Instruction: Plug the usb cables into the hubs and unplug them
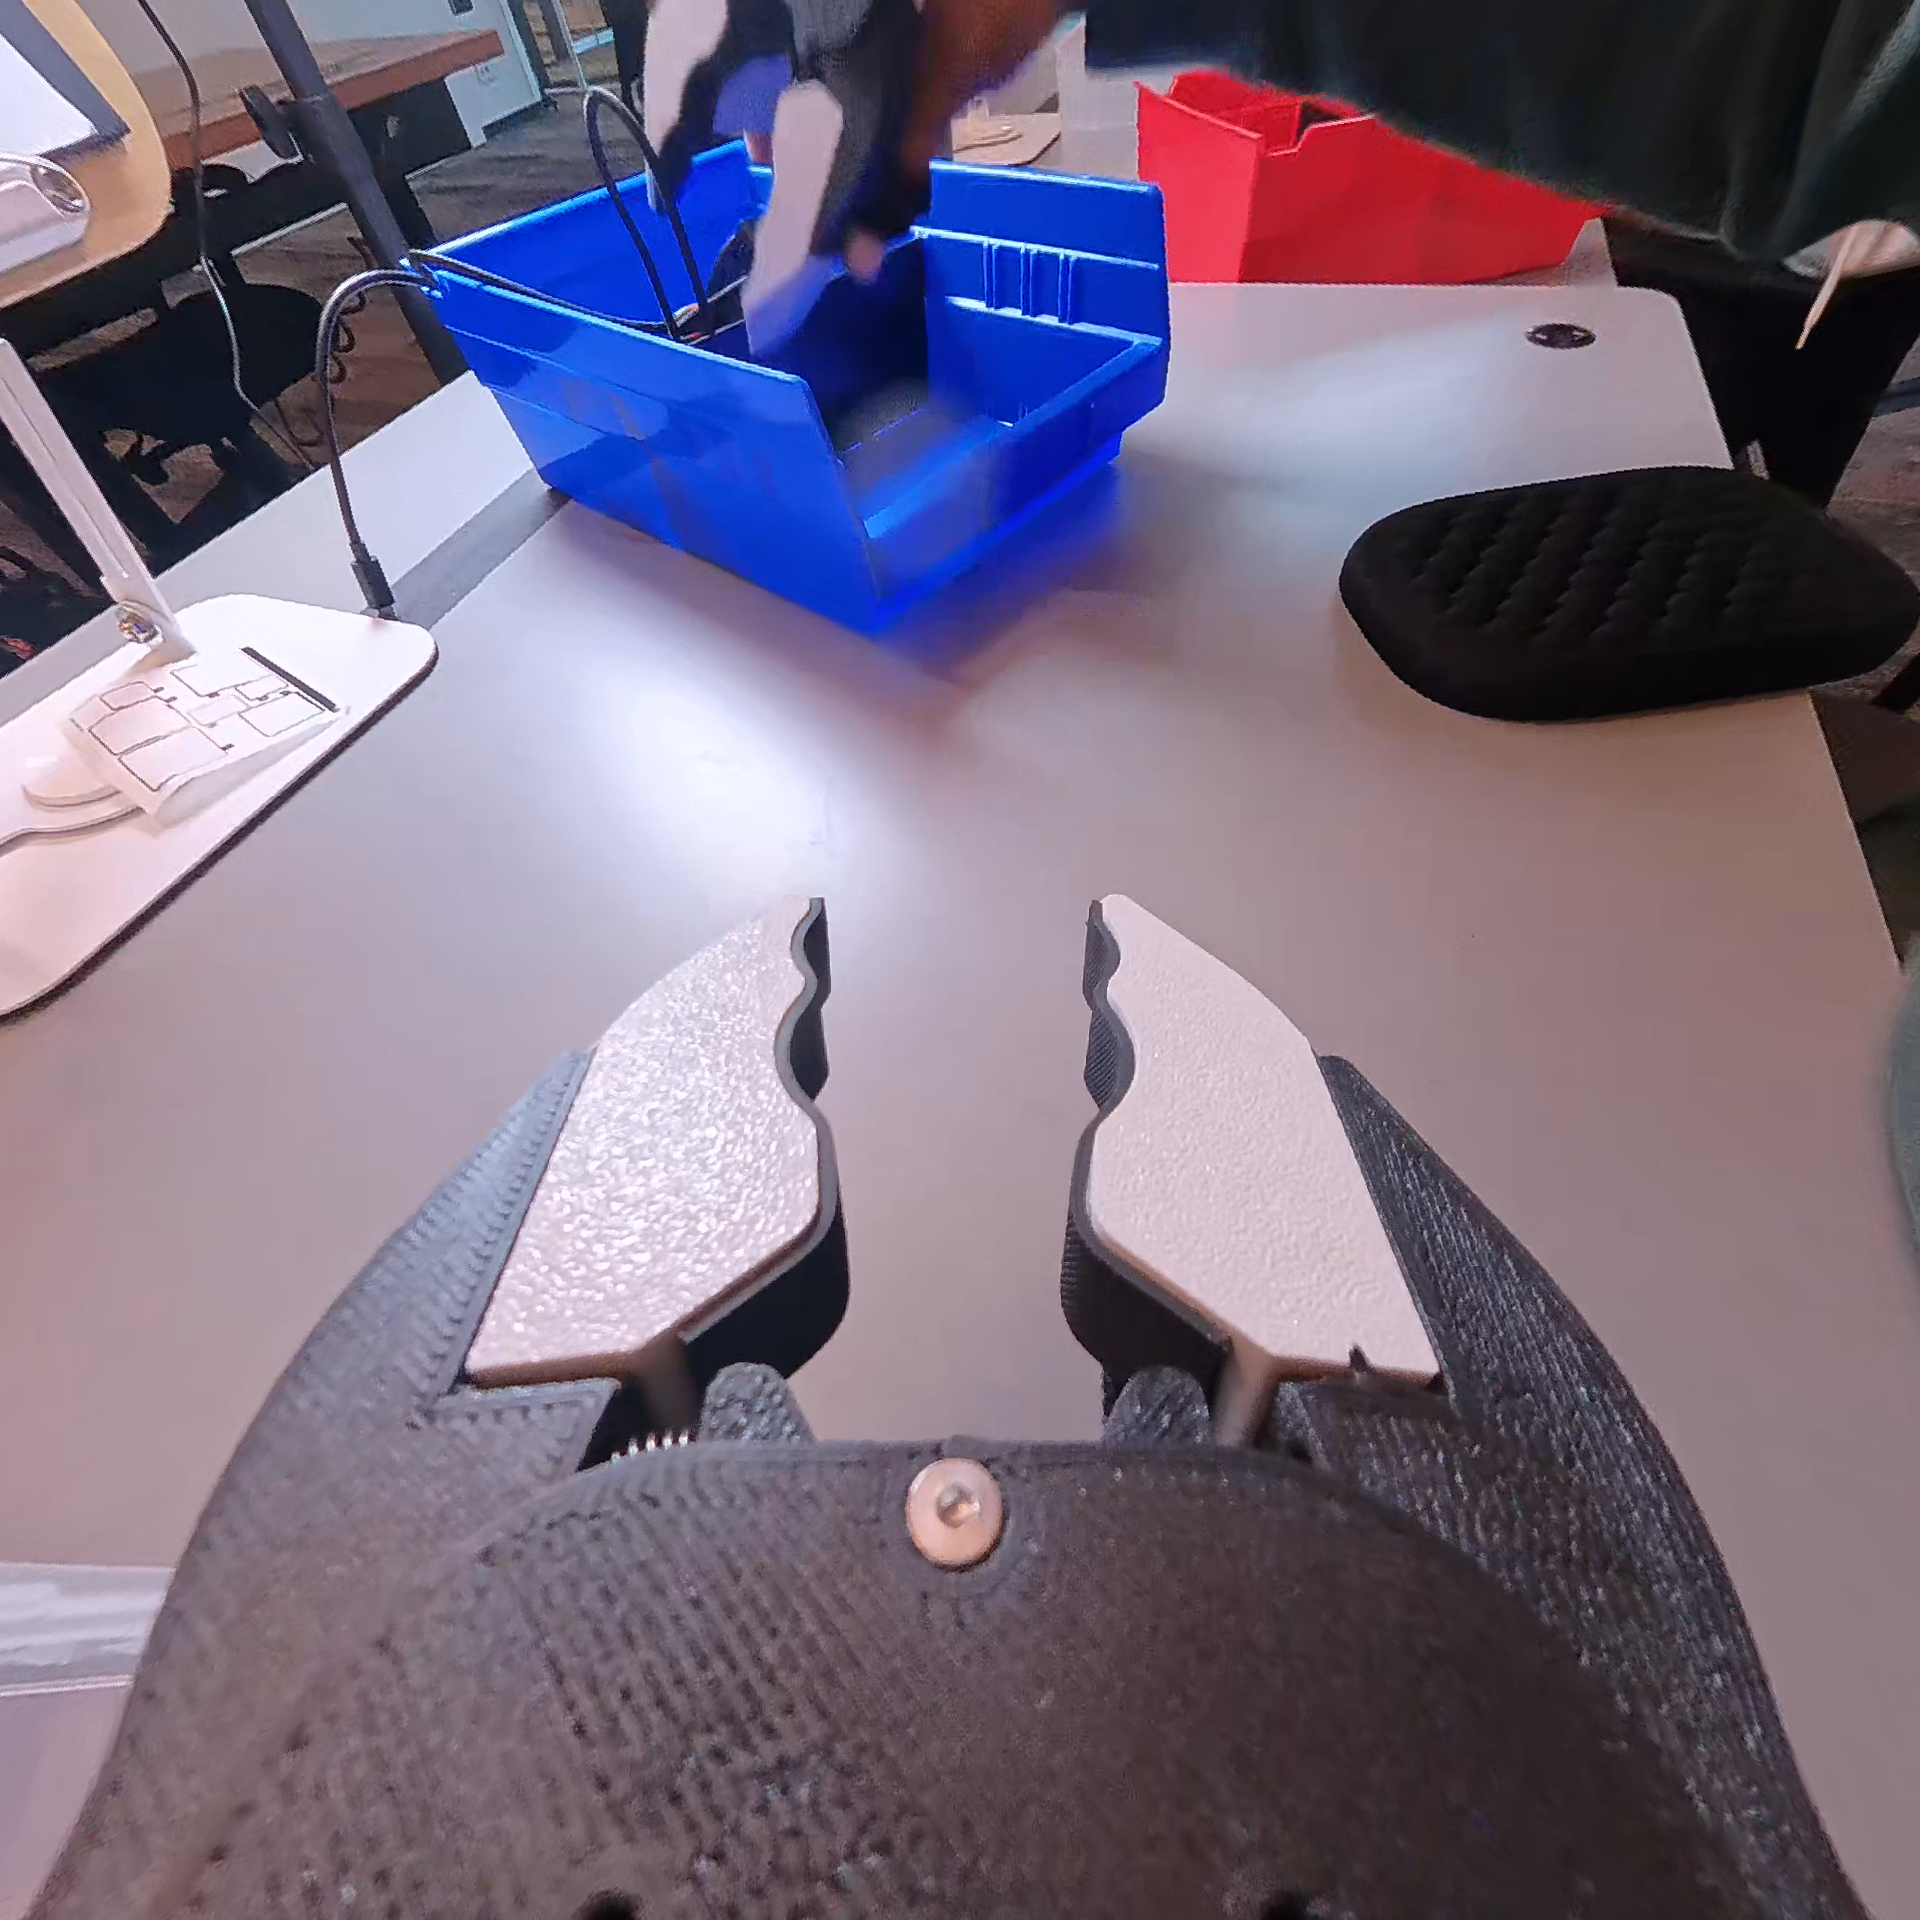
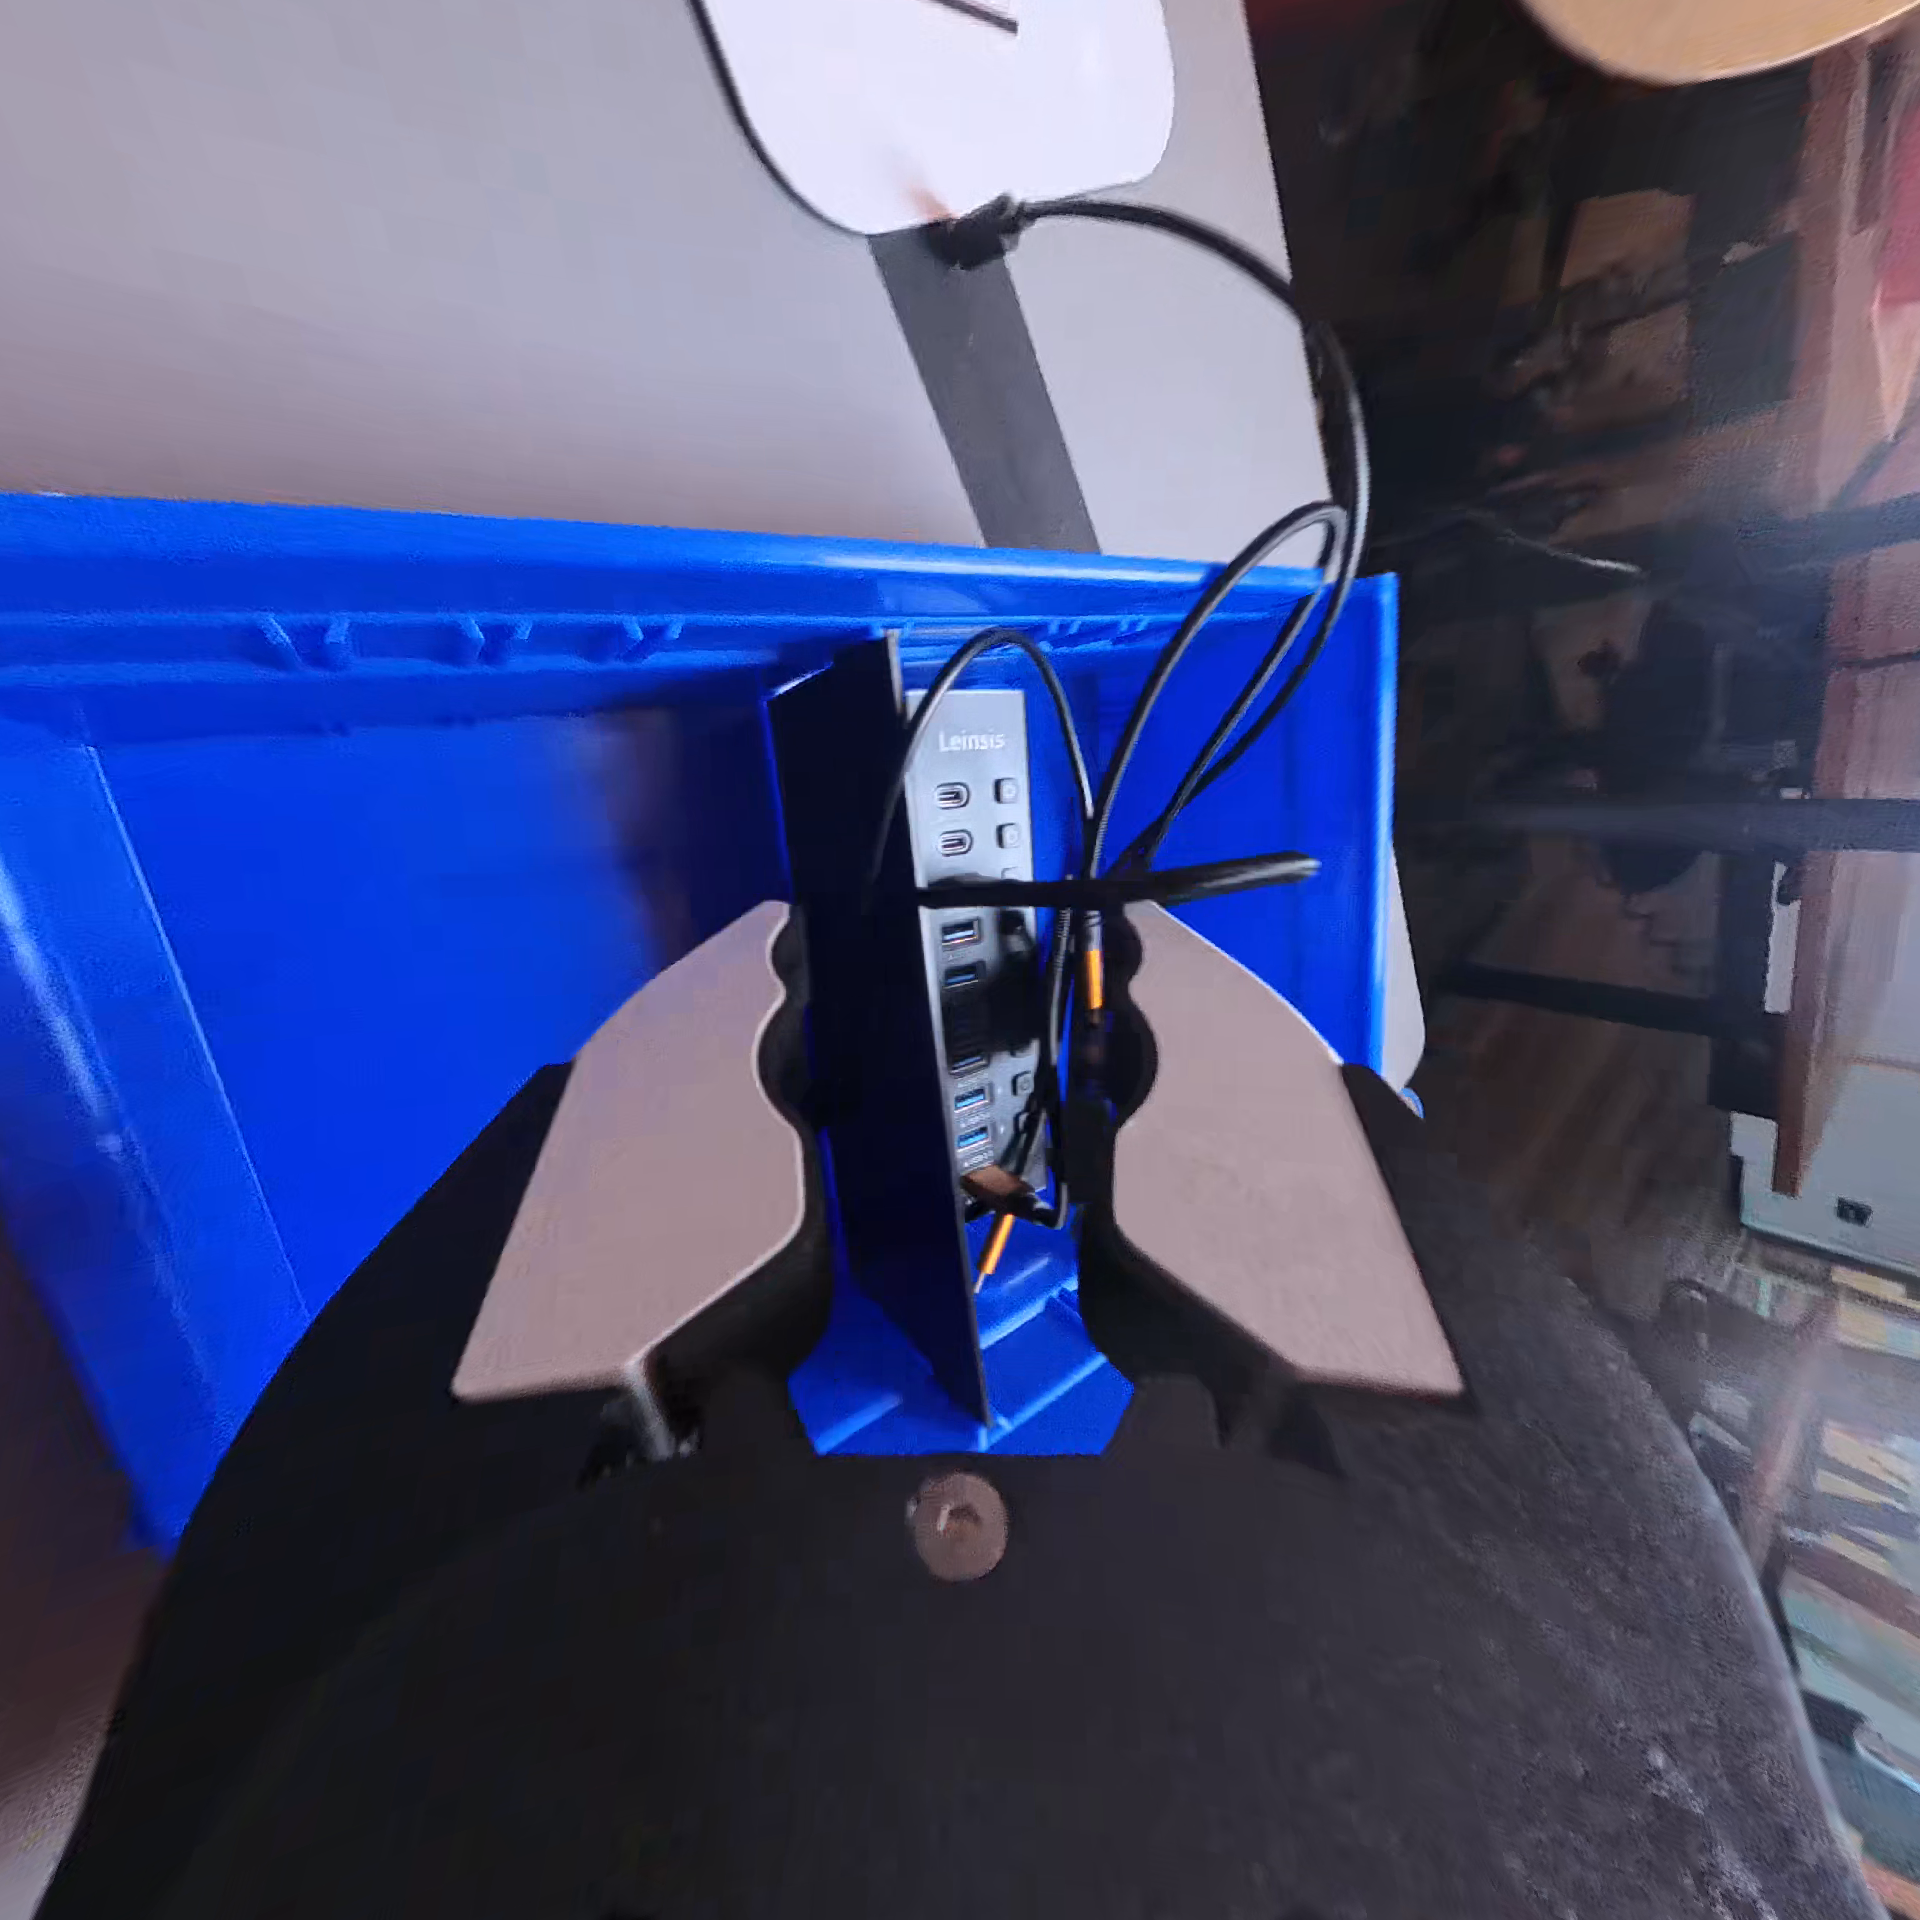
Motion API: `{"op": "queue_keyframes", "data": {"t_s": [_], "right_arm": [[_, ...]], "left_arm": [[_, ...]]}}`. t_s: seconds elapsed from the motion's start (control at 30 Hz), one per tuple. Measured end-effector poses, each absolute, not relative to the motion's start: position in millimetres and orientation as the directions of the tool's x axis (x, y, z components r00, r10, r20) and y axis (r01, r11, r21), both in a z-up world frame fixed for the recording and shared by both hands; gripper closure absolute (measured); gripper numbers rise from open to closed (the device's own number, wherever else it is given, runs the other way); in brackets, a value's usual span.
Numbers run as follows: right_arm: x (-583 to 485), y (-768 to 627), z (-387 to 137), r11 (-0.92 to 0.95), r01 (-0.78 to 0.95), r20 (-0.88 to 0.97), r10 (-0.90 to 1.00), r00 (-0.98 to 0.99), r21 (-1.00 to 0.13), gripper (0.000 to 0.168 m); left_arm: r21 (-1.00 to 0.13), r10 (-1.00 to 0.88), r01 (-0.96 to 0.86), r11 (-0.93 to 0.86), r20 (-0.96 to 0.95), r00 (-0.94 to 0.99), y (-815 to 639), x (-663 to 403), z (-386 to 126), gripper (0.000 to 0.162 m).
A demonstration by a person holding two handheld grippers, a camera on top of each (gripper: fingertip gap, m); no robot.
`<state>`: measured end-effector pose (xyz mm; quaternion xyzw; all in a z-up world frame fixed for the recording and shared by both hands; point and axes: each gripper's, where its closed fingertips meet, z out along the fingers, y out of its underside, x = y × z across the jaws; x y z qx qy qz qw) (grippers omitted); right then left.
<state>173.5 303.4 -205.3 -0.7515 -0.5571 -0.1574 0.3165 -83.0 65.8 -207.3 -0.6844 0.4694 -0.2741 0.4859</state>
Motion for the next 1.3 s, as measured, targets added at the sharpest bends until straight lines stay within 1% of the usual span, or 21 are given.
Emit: {"op": "queue_keyframes", "data": {"t_s": [0.03, 0.07, 0.1, 0.17, 0.27, 0.33, 0.37, 0.43, 0.53, 0.6, 0.7, 0.77, 0.83, 0.9, 1.0, 1.03, 1.1, 1.17, 1.2, 1.23, 1.3], "right_arm": [[173.3, 305.4, -216.6, -0.195, 0.935, 0.603, 0.722, 0.341, -0.295, 0.106], [175.2, 309.9, -225.5, -0.211, 0.933, 0.631, 0.691, 0.352, -0.29, 0.104], [179.6, 316.3, -230.0, -0.214, 0.939, 0.683, 0.645, 0.344, -0.271, 0.108], [184.4, 323.9, -229.0, -0.165, 0.963, 0.777, 0.57, 0.269, -0.212, 0.132], [183.6, 319.4, -216.0, -0.128, 0.97, 0.795, 0.557, 0.241, -0.205, 0.145], [190.9, 320.4, -196.9, -0.131, 0.969, 0.798, 0.548, 0.248, -0.211, 0.15], [195.1, 323.1, -187.0, -0.129, 0.967, 0.799, 0.546, 0.253, -0.218, 0.164], [206.2, 333.4, -170.4, -0.13, 0.972, 0.807, 0.542, 0.236, -0.197, 0.164], [222.6, 357.1, -159.2, -0.138, 0.983, 0.827, 0.533, 0.179, -0.123, 0.164], [228.9, 368.4, -176.0, -0.161, 0.981, 0.781, 0.596, 0.186, -0.11, 0.164], [238.9, 366.4, -227.1, -0.239, 0.967, 0.631, 0.738, 0.237, -0.084, 0.164], [241.2, 366.1, -238.4, -0.254, 0.963, 0.602, 0.755, 0.258, -0.095, 0.164], [241.1, 360.7, -230.9, -0.283, 0.95, 0.555, 0.773, 0.309, -0.136, 0.161], [243.1, 348.9, -214.6, -0.333, 0.929, 0.473, 0.8, 0.37, -0.162, 0.137], [244.4, 318.2, -188.3, -0.393, 0.911, 0.319, 0.853, 0.413, -0.127, 0.111], [240.2, 311.2, -177.7, -0.384, 0.915, 0.3, 0.864, 0.404, -0.124, 0.109], [222.8, 311.8, -152.6, -0.342, 0.924, 0.333, 0.863, 0.38, -0.168, 0.105], [198.3, 305.7, -133.5, -0.322, 0.922, 0.295, 0.879, 0.375, -0.214, 0.105], [191.2, 304.7, -126.2, -0.321, 0.924, 0.294, 0.881, 0.372, -0.208, 0.105], [185.2, 311.0, -118.2, -0.302, 0.931, 0.341, 0.869, 0.358, -0.207, 0.105], [165.0, 327.8, -108.4, -0.248, 0.933, 0.406, 0.849, 0.339, -0.26, 0.109]], "left_arm": [[-0.923, -0.909, -0.374, -0.089, -0.078, 0.409, 66.1, -83.2, -207.1, 0.115], [-0.923, -0.909, -0.374, -0.09, -0.077, 0.409, 66.1, -83.4, -207.2, 0.115], [-0.923, -0.909, -0.374, -0.09, -0.077, 0.409, 65.9, -83.4, -207.3, 0.115], [-0.922, -0.91, -0.377, -0.088, -0.08, 0.407, 65.4, -83.1, -207.6, 0.115], [-0.92, -0.908, -0.381, -0.087, -0.084, 0.409, 66.0, -84.1, -208.2, 0.115], [-0.921, -0.909, -0.377, -0.094, -0.075, 0.41, 66.7, -84.2, -208.5, 0.115], [-0.921, -0.91, -0.377, -0.099, -0.07, 0.409, 66.8, -84.0, -209.4, 0.116], [-0.917, -0.911, -0.385, -0.105, -0.066, 0.407, 66.8, -83.0, -212.5, 0.116], [-0.91, -0.911, -0.4, -0.108, -0.07, 0.405, 65.9, -81.3, -216.7, 0.116], [-0.907, -0.911, -0.407, -0.108, -0.074, 0.407, 65.5, -80.9, -218.4, 0.116], [-0.904, -0.91, -0.412, -0.112, -0.074, 0.409, 65.4, -81.5, -220.0, 0.117], [-0.903, -0.911, -0.413, -0.118, -0.067, 0.407, 65.4, -81.9, -221.4, 0.117], [-0.901, -0.913, -0.415, -0.125, -0.059, 0.404, 65.7, -82.2, -223.3, 0.117], [-0.9, -0.915, -0.415, -0.131, -0.052, 0.401, 66.2, -82.7, -224.4, 0.117], [-0.9, -0.917, -0.412, -0.14, -0.039, 0.398, 66.7, -83.1, -225.0, 0.117], [-0.9, -0.917, -0.412, -0.141, -0.038, 0.397, 66.9, -83.3, -225.0, 0.117], [-0.901, -0.918, -0.409, -0.143, -0.033, 0.395, 66.8, -83.1, -225.0, 0.117], [-0.9, -0.918, -0.409, -0.15, -0.027, 0.395, 67.0, -83.2, -226.7, 0.117], [-0.897, -0.918, -0.414, -0.153, -0.027, 0.396, 67.2, -83.7, -228.1, 0.117], [-0.895, -0.917, -0.418, -0.154, -0.028, 0.398, 67.4, -84.3, -229.0, 0.117], [-0.898, -0.917, -0.413, -0.151, -0.029, 0.397, 67.6, -84.5, -227.4, 0.117]]}}
